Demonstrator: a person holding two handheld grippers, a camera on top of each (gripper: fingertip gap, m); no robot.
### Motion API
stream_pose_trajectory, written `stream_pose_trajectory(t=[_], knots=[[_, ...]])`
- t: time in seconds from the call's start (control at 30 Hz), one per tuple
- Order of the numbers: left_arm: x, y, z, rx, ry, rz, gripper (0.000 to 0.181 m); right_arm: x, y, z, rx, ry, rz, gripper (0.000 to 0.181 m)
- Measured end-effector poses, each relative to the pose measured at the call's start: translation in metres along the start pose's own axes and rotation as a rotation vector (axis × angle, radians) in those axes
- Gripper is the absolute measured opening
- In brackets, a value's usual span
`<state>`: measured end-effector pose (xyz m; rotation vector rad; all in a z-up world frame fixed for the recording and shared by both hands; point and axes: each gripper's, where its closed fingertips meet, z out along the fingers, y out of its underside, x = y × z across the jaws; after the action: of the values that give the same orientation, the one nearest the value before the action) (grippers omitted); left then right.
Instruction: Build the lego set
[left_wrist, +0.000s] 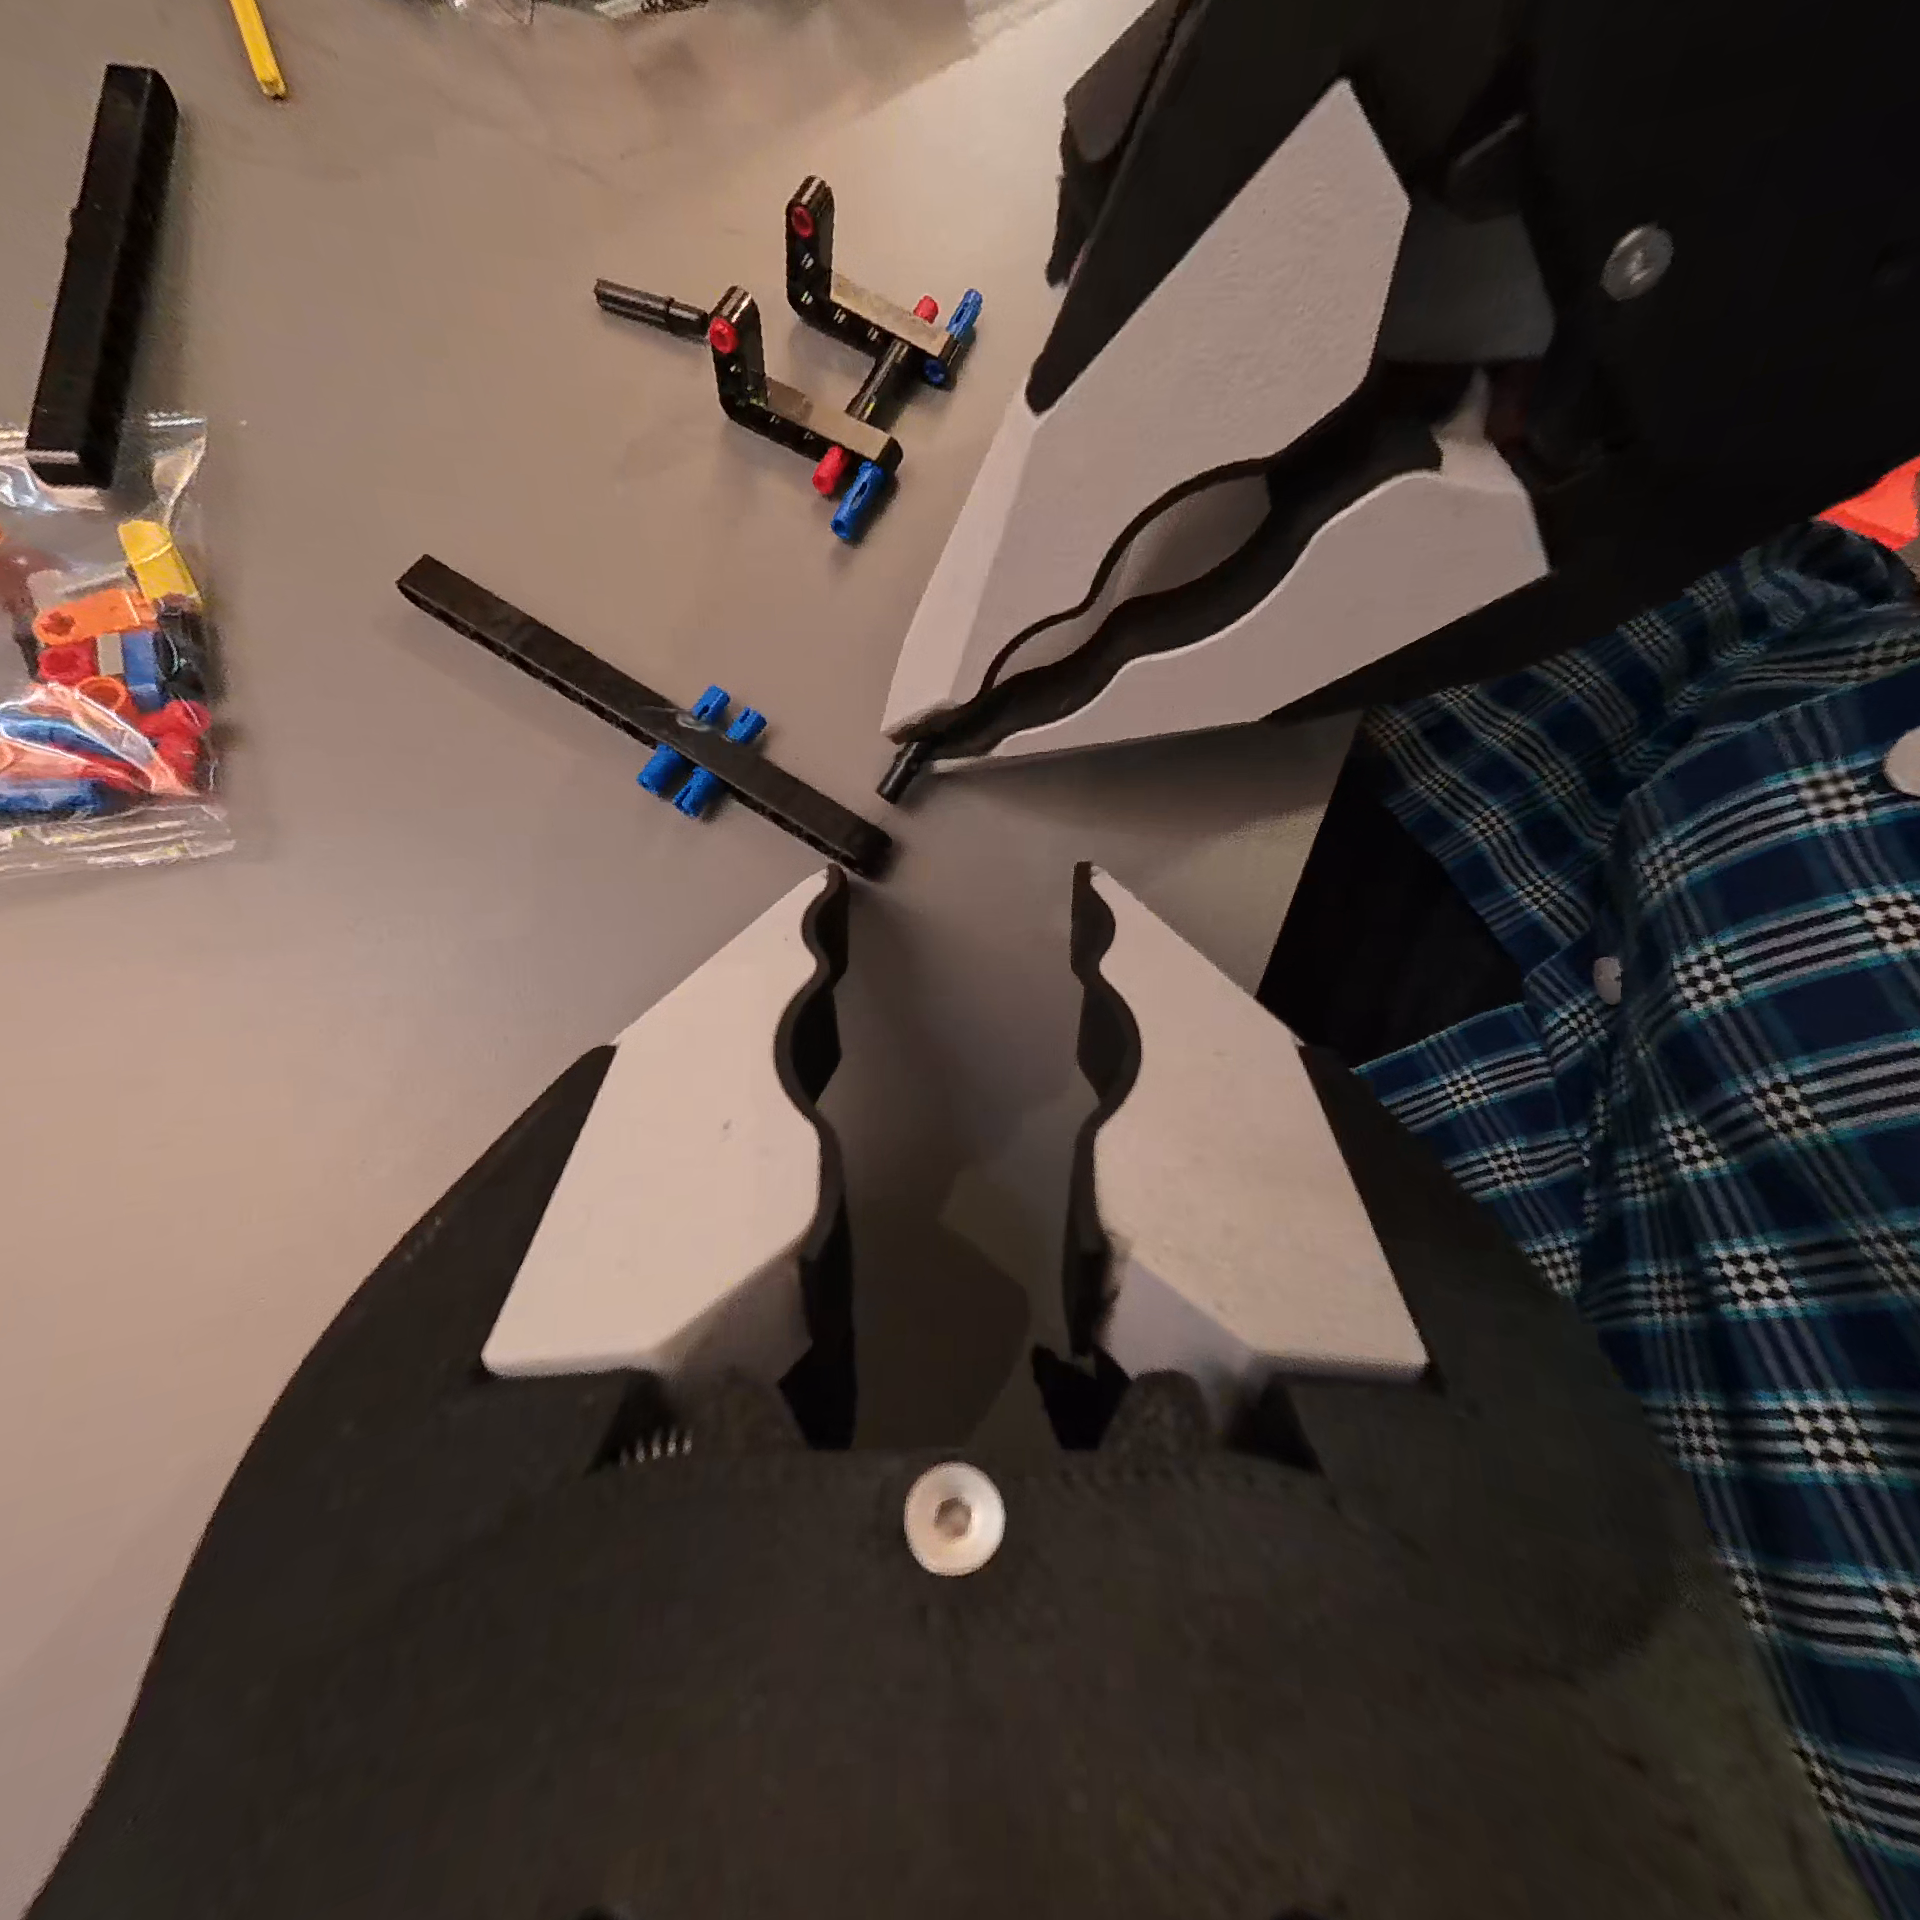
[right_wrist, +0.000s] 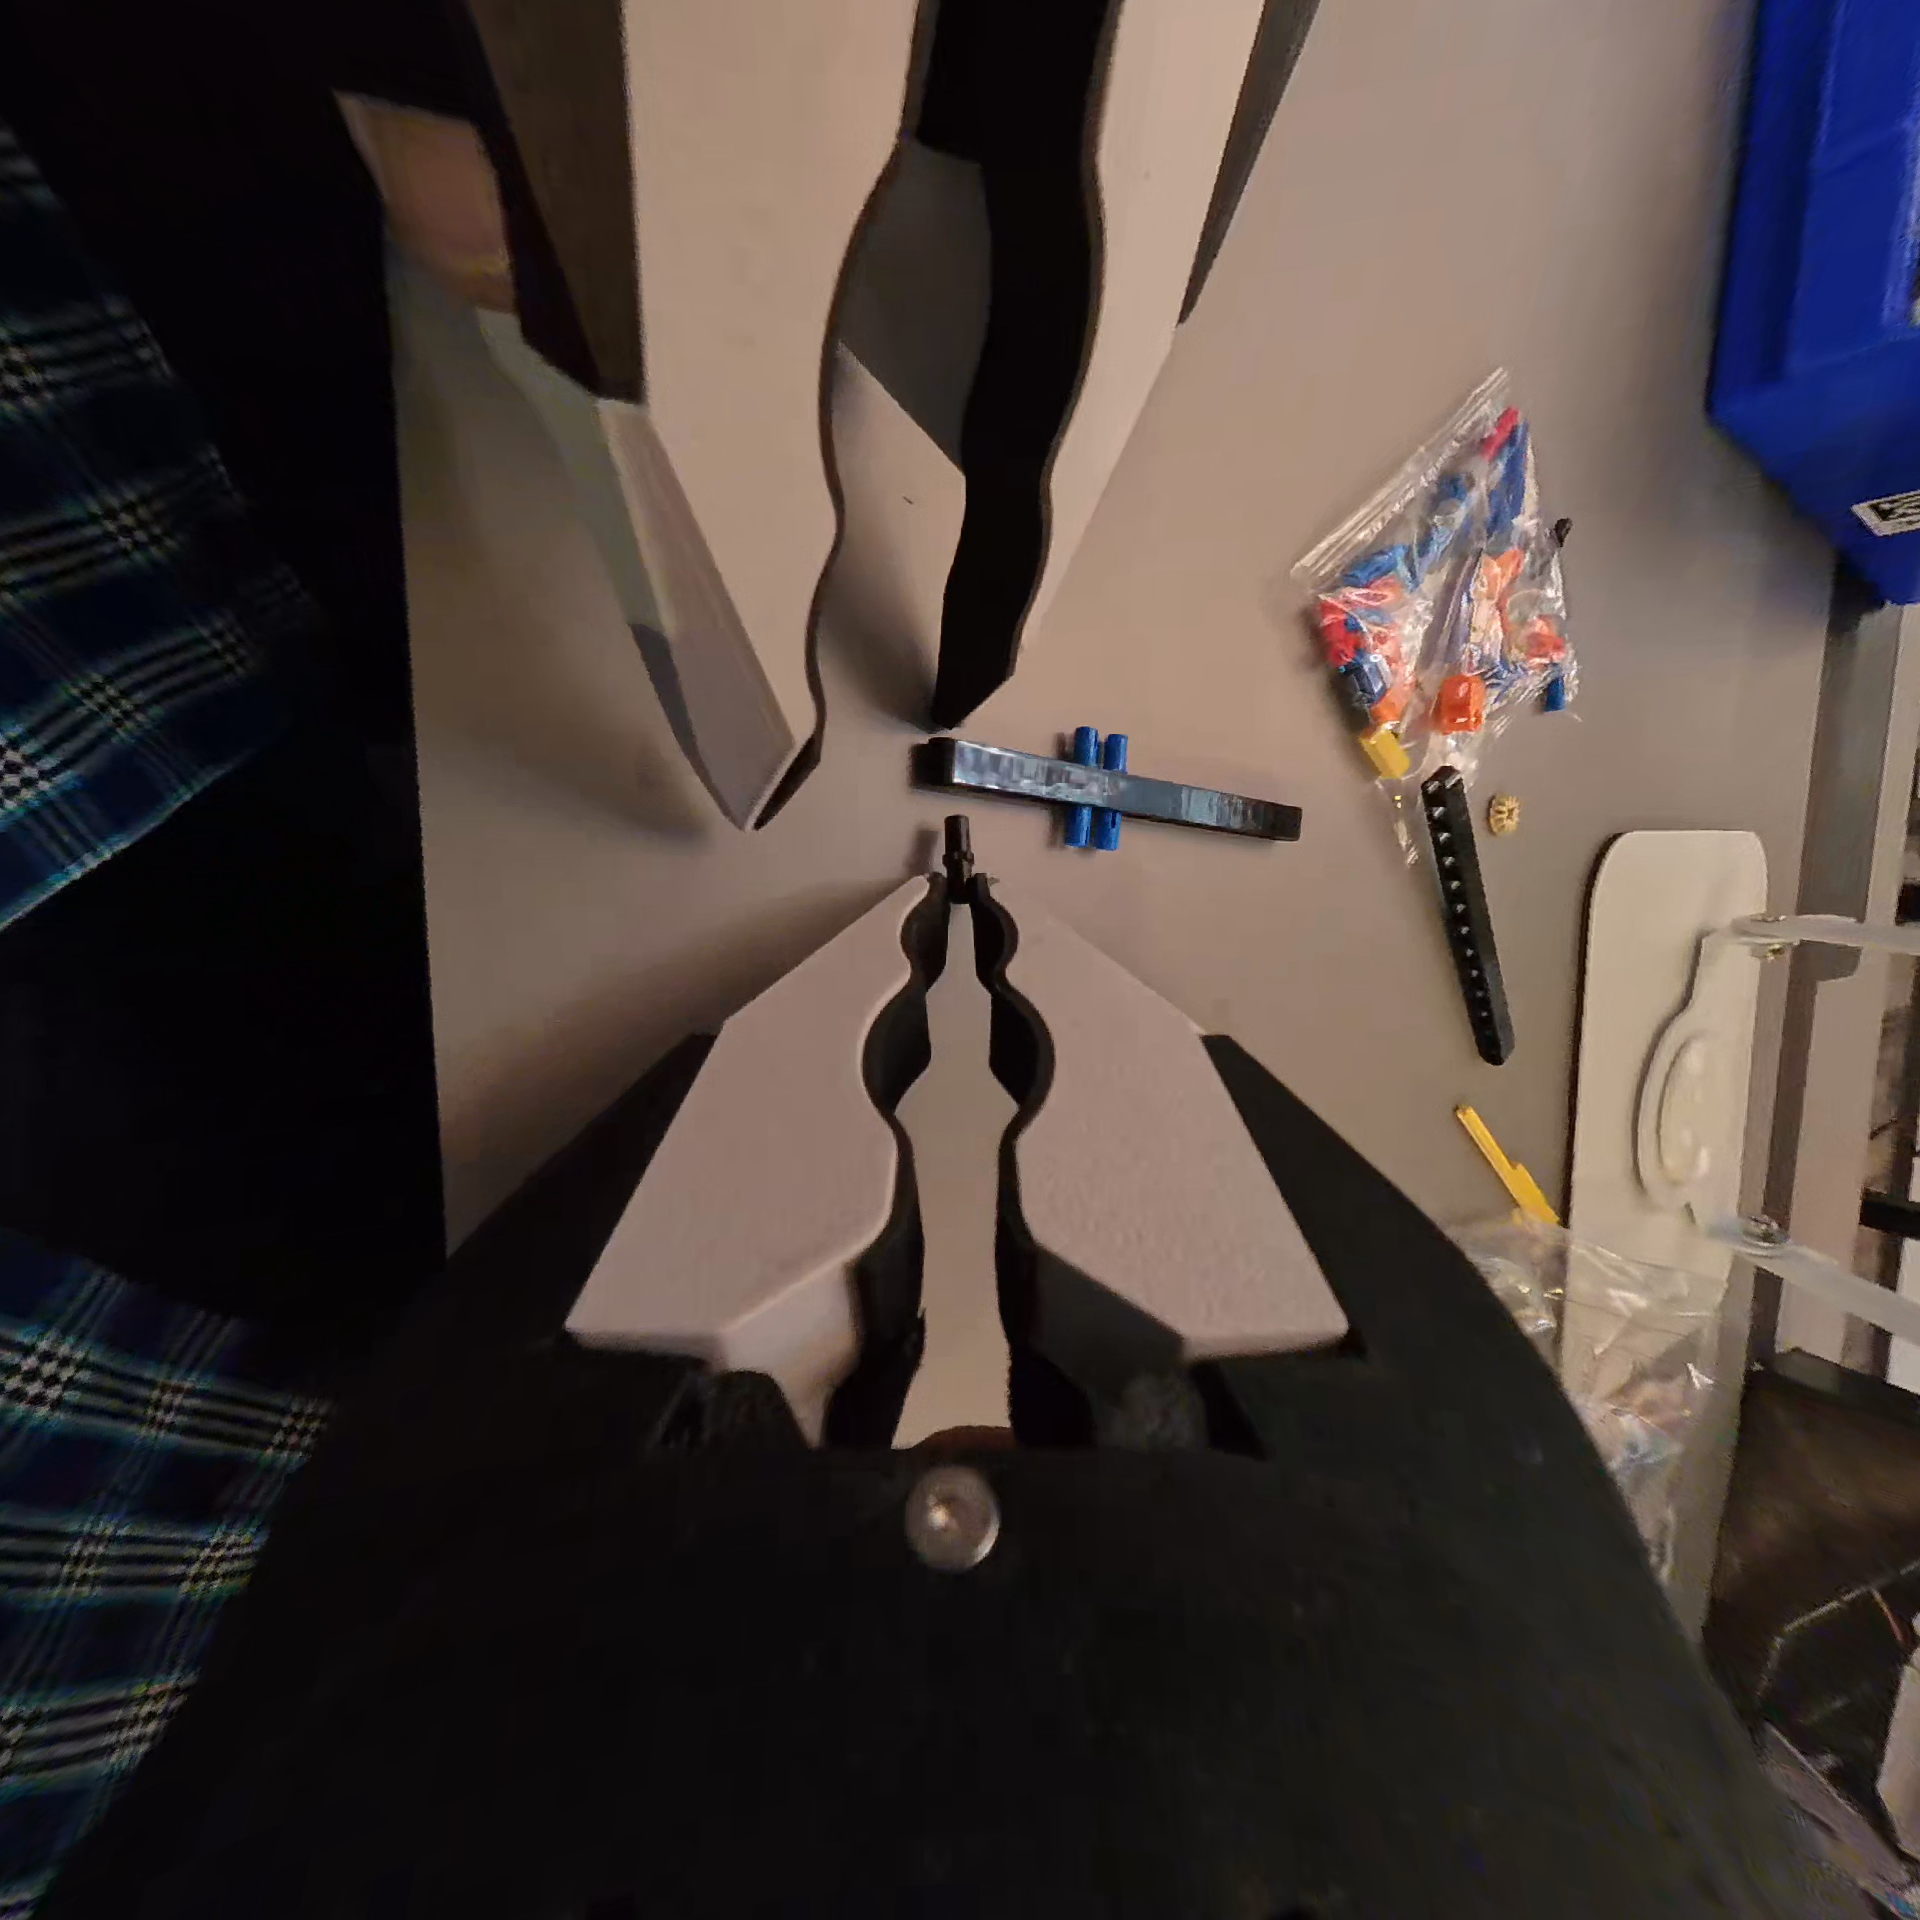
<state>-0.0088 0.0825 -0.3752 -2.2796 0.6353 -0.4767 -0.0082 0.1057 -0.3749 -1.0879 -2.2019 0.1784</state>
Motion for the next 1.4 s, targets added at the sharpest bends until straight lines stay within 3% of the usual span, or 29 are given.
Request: stream_pose_trajectory(t=[0.43, 0.83, 0.93, 1.03, 1.17, 1.4], knots=[[0.003, -0.001, 0.000, -0.006, -0.011, 0.009, 0.045, -0.004, 0.001, -0.003, 0.037, -0.076, 0.050, 0.001], [0.005, -0.001, -0.002, -0.009, -0.008, 0.015, 0.045, 0.003, 0.002, 0.000, -0.088, -0.079, -0.085, 0.007], [0.005, -0.001, -0.002, -0.011, -0.009, 0.020, 0.045, 0.002, 0.000, -0.002, -0.084, -0.128, -0.043, 0.013], [0.005, 0.000, -0.002, -0.012, -0.008, 0.022, 0.045, -0.005, 0.001, -0.002, -0.081, -0.211, 0.039, 0.003], [0.005, 0.000, -0.003, -0.013, -0.007, 0.025, 0.045, -0.007, 0.000, -0.003, -0.083, -0.314, 0.166, 0.010], [0.006, -0.001, -0.004, -0.006, 0.005, 0.010, 0.045, -0.011, -0.002, -0.004, -0.110, -0.565, 0.427, 0.002]])
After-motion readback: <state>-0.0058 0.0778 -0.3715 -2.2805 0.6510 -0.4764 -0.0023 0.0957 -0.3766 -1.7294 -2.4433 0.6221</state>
